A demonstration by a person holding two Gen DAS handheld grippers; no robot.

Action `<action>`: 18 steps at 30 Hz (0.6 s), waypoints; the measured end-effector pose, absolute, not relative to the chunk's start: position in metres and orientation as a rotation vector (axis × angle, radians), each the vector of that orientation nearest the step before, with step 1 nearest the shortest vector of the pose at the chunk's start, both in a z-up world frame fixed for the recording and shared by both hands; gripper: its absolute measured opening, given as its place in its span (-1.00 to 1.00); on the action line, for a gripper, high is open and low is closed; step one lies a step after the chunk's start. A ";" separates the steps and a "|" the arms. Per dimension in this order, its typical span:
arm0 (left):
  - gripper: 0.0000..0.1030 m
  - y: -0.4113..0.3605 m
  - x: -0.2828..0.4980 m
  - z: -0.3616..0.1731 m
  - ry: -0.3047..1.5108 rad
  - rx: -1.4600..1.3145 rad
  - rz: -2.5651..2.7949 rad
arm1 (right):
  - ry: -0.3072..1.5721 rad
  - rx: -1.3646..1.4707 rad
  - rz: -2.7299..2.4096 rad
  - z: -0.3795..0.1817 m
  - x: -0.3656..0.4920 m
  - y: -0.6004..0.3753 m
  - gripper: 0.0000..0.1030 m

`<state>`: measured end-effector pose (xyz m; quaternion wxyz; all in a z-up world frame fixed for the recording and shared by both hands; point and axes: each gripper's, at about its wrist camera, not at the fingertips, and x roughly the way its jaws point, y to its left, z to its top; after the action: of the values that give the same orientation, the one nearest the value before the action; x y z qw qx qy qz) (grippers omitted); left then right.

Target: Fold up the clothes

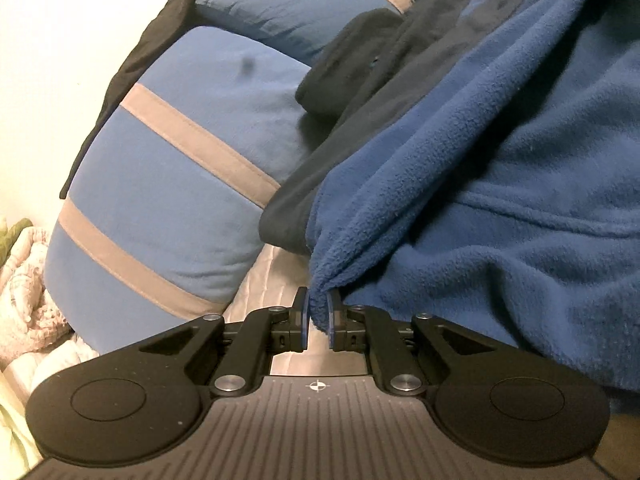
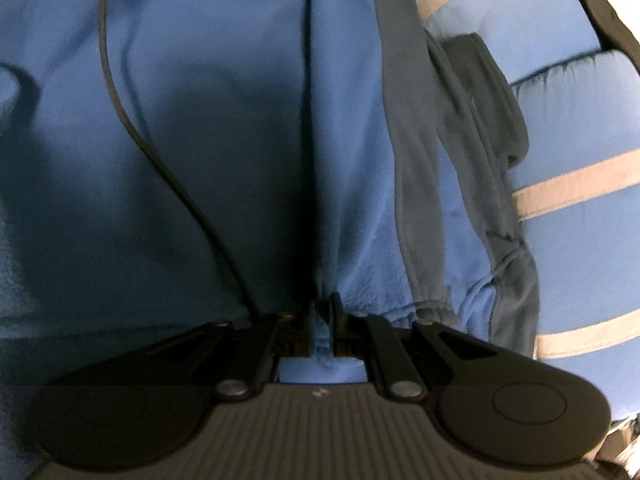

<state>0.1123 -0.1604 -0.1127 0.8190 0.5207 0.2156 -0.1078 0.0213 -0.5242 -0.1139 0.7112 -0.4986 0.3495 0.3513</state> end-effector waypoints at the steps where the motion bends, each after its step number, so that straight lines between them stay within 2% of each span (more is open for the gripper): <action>1: -0.79 -0.161 0.113 -0.115 0.463 1.114 -0.224 | 0.783 -1.096 0.781 -0.115 0.022 -0.524 -0.90; 4: -0.79 -0.163 0.116 -0.122 0.492 1.102 -0.206 | 0.799 -1.069 0.779 -0.115 0.019 -0.524 -0.87; 6: -0.79 -0.162 0.117 -0.124 0.510 1.077 -0.196 | 0.814 -1.024 0.781 -0.111 0.020 -0.525 -0.71; 7: -0.79 -0.162 0.118 -0.124 0.518 1.059 -0.194 | 0.813 -0.998 0.782 -0.107 0.019 -0.528 -0.32; 11: -0.79 -0.158 0.117 -0.123 0.537 0.994 -0.189 | 0.815 -0.864 0.787 -0.088 0.022 -0.545 0.34; 12: -0.79 -0.158 0.117 -0.124 0.538 0.987 -0.187 | 0.821 -0.806 0.786 -0.082 0.024 -0.553 0.40; 18: -0.79 -0.158 0.117 -0.126 0.552 0.962 -0.178 | 0.907 -0.308 0.650 -0.057 0.065 -0.616 0.38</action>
<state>0.1167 -0.1581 -0.1263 0.8464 0.4560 0.2618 -0.0846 0.0650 -0.6156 -0.0566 0.8372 -0.1457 0.4286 0.3069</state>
